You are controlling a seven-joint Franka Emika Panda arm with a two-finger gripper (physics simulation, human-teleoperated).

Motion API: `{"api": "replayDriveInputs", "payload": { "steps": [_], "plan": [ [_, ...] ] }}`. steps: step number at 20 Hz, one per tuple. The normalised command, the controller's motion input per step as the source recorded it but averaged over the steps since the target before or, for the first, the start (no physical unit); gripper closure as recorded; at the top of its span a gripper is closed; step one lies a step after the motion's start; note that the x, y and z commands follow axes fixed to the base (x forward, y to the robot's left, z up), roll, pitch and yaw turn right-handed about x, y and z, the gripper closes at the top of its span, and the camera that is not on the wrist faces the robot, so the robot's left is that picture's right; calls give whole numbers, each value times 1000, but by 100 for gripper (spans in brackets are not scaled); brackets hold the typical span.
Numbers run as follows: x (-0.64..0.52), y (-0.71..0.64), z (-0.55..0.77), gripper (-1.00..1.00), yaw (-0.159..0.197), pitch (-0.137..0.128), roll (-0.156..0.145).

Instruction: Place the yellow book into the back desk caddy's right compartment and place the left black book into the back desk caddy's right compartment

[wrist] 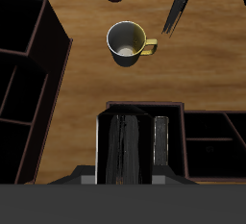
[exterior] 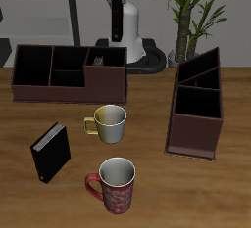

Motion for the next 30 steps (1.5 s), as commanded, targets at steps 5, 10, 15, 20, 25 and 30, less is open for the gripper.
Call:
{"api": "replayDriveInputs", "payload": {
  "steps": [5, 10, 15, 20, 25, 30],
  "plan": [
    [15, -28, -193, 100, -14, 35, 0],
    [7, -49, -92, 100, -8, 11, 4],
    [9, -78, -139, 100, -14, 29, -11],
    [50, -104, -173, 100, -18, 32, -15],
    [119, 21, -324, 100, 2, 56, -10],
    [132, -8, -377, 100, 5, 81, 9]
  ]
}}
